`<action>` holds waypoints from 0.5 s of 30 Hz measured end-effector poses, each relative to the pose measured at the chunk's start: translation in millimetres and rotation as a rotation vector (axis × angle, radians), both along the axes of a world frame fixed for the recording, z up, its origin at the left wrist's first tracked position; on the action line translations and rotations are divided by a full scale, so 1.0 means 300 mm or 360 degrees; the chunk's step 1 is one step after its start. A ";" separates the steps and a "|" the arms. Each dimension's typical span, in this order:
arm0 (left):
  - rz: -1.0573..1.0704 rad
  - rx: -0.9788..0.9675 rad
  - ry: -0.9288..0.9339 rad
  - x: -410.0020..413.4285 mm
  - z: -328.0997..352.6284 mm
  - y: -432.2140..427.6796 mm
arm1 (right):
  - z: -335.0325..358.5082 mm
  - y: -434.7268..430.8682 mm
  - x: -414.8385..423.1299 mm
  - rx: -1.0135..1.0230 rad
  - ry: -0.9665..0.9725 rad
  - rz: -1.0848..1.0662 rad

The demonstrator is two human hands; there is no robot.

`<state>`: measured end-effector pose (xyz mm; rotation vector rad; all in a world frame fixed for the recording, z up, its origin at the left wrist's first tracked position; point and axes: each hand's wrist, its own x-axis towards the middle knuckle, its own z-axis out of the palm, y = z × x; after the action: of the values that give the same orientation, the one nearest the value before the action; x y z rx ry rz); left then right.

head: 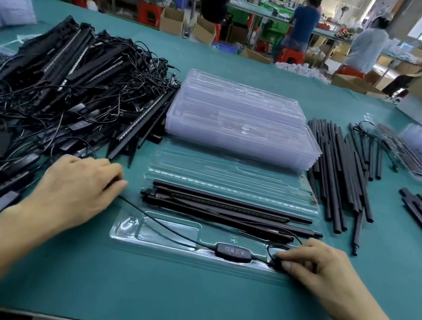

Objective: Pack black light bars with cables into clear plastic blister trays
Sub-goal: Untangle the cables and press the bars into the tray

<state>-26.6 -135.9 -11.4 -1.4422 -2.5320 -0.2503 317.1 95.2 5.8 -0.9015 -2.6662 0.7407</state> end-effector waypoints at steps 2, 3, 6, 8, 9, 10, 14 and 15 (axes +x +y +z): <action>0.0057 0.0017 0.0101 -0.008 -0.010 -0.008 | -0.004 -0.002 0.003 -0.0055 0.0069 -0.0041; 0.0070 0.0031 0.0156 -0.005 -0.015 -0.009 | -0.006 -0.003 0.004 -0.0099 0.0117 -0.0061; 0.0079 -0.0026 0.0230 0.010 -0.022 -0.022 | -0.013 -0.004 0.008 -0.0220 0.0201 -0.0108; 0.0107 -0.0088 0.0163 0.008 -0.012 -0.034 | -0.018 -0.002 0.009 -0.0230 0.0216 -0.0112; 0.0113 -0.0094 0.0134 0.009 -0.005 -0.039 | -0.019 0.000 0.008 -0.0225 0.0213 -0.0101; 0.0089 -0.0056 0.0131 0.011 0.001 -0.042 | -0.019 0.002 0.006 -0.0218 0.0202 -0.0087; -0.0211 0.0335 -0.0031 0.092 0.025 -0.005 | -0.026 0.013 0.006 -0.0177 0.0167 -0.0026; -0.0299 0.0370 -0.0148 0.117 0.024 0.008 | -0.029 0.015 0.007 -0.0166 0.0173 -0.0017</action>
<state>8.5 -133.4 -4.1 -1.6060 -2.3411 -0.6342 319.2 99.6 -2.9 -0.8731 -2.5466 0.9072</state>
